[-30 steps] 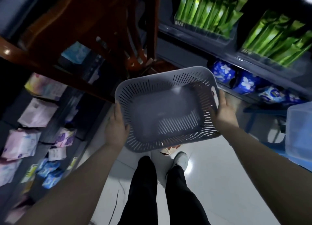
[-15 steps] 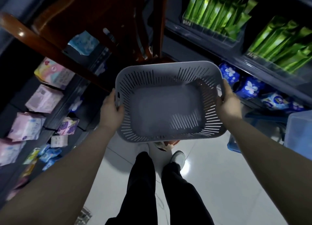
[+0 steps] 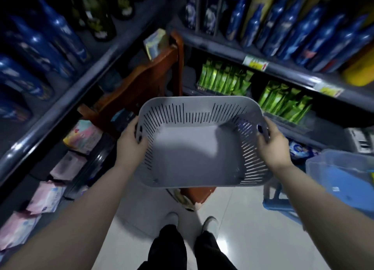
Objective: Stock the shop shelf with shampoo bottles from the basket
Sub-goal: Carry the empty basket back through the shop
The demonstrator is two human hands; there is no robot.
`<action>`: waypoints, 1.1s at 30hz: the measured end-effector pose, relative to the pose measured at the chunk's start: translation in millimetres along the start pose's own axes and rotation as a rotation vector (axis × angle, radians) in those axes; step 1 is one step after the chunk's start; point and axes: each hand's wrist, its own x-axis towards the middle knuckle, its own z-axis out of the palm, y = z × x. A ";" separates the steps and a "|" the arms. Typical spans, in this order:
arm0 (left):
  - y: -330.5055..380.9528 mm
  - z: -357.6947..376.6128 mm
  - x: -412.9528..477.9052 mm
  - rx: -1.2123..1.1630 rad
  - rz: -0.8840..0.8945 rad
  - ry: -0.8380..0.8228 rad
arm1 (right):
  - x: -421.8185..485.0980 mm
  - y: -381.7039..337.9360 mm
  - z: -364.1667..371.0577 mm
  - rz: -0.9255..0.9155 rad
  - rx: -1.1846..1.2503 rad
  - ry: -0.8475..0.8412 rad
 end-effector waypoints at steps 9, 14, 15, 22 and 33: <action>70.9 -24.1 34.0 0.059 0.253 -0.145 | -44.1 -31.8 -60.7 0.076 -0.003 0.239; 111.3 -14.2 38.9 0.063 0.420 -0.206 | -84.8 -37.0 -91.3 0.185 -0.018 0.380; 117.7 -10.0 38.7 0.049 0.429 -0.233 | -93.6 -34.6 -96.4 0.198 -0.026 0.411; 167.0 31.9 12.9 0.093 0.554 -0.434 | -161.6 -2.4 -133.7 0.361 -0.050 0.571; 243.2 99.7 -113.6 0.085 0.731 -0.657 | -298.9 65.7 -205.6 0.559 -0.061 0.761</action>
